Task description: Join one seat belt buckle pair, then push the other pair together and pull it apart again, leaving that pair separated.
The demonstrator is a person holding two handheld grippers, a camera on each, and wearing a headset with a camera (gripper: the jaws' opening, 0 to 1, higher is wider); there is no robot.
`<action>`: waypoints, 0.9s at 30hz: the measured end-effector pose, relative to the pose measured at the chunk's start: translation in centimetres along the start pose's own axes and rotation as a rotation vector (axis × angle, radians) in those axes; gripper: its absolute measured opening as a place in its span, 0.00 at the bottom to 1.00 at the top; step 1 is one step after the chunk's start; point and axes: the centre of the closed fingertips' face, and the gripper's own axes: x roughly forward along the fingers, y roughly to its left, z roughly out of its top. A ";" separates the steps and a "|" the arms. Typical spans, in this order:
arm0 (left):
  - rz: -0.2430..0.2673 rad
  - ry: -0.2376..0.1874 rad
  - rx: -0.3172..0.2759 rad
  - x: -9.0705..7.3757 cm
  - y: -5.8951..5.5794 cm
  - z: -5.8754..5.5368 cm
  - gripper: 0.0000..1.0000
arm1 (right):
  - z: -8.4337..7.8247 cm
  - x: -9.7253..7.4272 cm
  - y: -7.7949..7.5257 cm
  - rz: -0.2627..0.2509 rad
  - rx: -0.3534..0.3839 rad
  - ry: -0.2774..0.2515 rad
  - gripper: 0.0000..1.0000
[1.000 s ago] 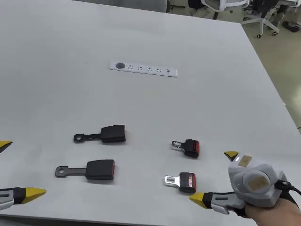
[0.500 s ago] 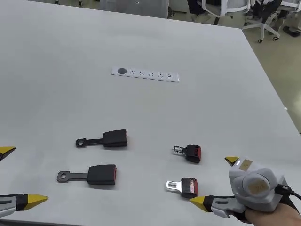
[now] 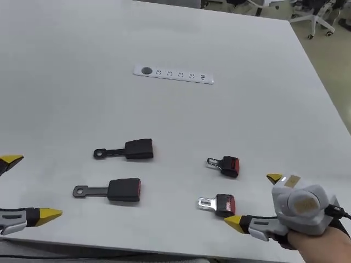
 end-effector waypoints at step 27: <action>-0.006 0.002 0.019 0.1 -0.2 0.0 0.96 | -1.0 -0.2 -0.6 -0.021 0.072 0.001 0.86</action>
